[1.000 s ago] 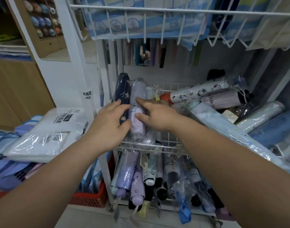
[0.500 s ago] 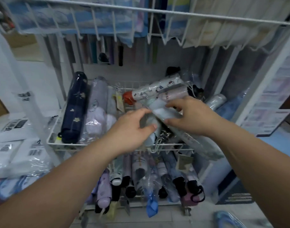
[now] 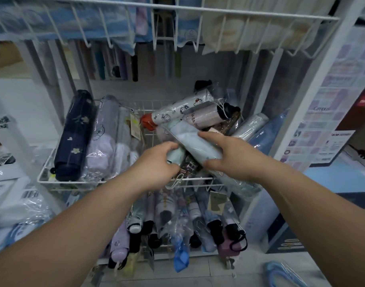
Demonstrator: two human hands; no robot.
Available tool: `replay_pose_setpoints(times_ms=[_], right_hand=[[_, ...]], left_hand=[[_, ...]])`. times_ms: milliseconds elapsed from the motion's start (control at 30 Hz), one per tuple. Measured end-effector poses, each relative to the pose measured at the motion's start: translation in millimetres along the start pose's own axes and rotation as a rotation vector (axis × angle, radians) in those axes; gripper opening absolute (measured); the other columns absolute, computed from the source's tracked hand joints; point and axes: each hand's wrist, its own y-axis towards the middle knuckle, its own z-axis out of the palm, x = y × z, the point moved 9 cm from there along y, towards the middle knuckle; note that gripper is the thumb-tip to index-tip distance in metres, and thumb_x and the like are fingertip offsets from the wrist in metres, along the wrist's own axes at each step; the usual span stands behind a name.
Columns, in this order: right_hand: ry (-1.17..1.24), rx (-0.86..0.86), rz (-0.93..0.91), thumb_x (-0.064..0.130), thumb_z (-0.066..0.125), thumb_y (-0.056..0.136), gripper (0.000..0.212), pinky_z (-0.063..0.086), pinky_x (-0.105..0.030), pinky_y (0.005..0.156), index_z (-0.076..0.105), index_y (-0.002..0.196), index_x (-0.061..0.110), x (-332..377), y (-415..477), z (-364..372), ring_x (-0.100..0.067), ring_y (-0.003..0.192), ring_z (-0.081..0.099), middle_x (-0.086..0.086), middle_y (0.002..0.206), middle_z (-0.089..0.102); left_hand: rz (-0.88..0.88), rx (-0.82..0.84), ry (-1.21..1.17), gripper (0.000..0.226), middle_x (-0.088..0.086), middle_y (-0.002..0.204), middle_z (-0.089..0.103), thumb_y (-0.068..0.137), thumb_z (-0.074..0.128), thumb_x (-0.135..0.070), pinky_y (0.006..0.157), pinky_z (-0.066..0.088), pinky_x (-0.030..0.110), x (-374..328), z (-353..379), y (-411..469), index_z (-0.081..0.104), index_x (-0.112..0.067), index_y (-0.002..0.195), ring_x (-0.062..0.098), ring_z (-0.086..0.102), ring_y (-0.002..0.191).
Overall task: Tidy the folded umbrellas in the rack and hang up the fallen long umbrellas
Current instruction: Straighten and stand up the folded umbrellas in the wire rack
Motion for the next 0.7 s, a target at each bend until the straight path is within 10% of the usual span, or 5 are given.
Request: replay_pose_setpoints(times_ms=[200,500,633,700], right_hand=[[0.191,-0.04,0.006,0.035,0.075,0.083,0.077,0.041,-0.025,0.096,0.037,0.15,0.045,13.0,4.2,-3.1,-0.013,0.122,0.053,0.011,0.141,0.052],[0.469,-0.102,0.059,0.032,0.074,0.087,0.072,0.049,-0.03,0.096,0.041,0.15,0.038,62.7,26.9,14.9,-0.015,0.114,0.059,0.01,0.13,0.056],[0.696,-0.129,0.062,0.026,0.073,0.088,0.069,0.054,-0.043,0.099,0.042,0.15,0.031,92.6,46.3,26.2,-0.02,0.107,0.067,0.001,0.127,0.065],[0.778,-0.127,0.068,0.026,0.072,0.089,0.067,0.056,-0.045,0.095,0.043,0.149,0.029,107.2,56.2,32.2,-0.022,0.102,0.07,-0.002,0.123,0.067]], left_hand=[[-0.004,-0.079,-0.101,0.046,0.004,0.099,0.07,0.094,0.055,-0.014,0.037,0.031,0.012,-9.2,-42.9,-16.2,0.059,-0.027,0.138,0.001,0.046,0.036],[0.007,-0.223,-0.219,0.041,-0.006,0.052,0.061,0.093,0.055,-0.012,0.039,0.03,0.021,16.1,-127.9,-69.7,0.066,-0.032,0.127,0.012,0.037,0.036],[0.068,-0.398,-0.198,0.043,-0.003,0.066,0.069,0.093,0.056,-0.012,0.041,0.042,0.026,27.3,-160.6,-89.9,0.065,-0.036,0.128,0.016,0.052,0.041],[0.133,-0.477,-0.071,0.047,-0.002,0.106,0.071,0.095,0.056,-0.012,0.067,0.052,0.013,31.9,-166.6,-95.6,0.059,-0.031,0.137,0.005,0.065,0.072]])
